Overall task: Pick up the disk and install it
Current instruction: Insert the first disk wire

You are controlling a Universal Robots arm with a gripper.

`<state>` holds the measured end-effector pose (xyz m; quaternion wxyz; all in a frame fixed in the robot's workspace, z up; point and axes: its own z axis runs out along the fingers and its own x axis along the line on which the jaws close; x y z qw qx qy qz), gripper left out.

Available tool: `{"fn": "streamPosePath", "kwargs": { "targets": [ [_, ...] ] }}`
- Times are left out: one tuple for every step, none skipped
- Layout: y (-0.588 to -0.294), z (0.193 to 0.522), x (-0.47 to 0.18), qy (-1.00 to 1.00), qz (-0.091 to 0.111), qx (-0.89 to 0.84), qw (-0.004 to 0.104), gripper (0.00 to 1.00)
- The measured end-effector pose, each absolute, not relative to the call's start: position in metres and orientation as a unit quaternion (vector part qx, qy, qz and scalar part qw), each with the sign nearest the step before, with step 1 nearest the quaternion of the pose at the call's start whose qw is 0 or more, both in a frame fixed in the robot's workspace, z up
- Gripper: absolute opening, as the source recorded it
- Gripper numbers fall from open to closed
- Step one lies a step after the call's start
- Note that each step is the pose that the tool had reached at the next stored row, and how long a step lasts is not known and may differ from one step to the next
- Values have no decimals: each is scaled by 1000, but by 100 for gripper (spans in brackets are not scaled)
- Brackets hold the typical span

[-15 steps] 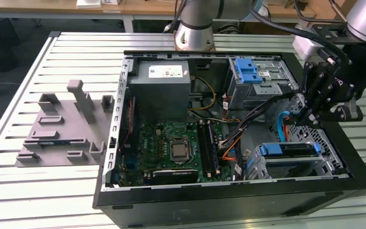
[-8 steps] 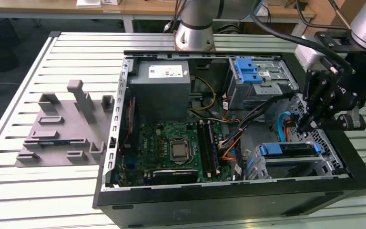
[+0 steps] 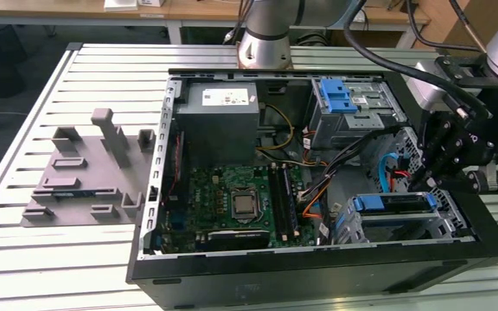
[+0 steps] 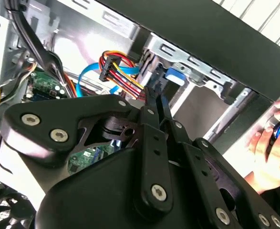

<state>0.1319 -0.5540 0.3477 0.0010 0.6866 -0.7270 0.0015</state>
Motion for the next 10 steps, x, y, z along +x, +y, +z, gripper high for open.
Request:
{"fn": "streamPosePath", "kwargs": {
  "targets": [
    [-554,348,132,-727,1,687,1,16],
    [-554,348,131,-727,1,687,1,16],
    [-554,347,131,-727,1,686,1,16],
    [-554,347,131,-728,0,686,2,16],
    [-554,346,131,-729,-1,685,4,16],
    [-554,346,132,-729,-3,684,5,16],
    [-554,346,132,-730,-4,683,6,16],
    [-555,345,132,-731,-4,683,7,16],
    [-555,344,132,-731,-5,682,7,16],
    [-556,344,132,-732,-5,682,7,16]
  ]
}}
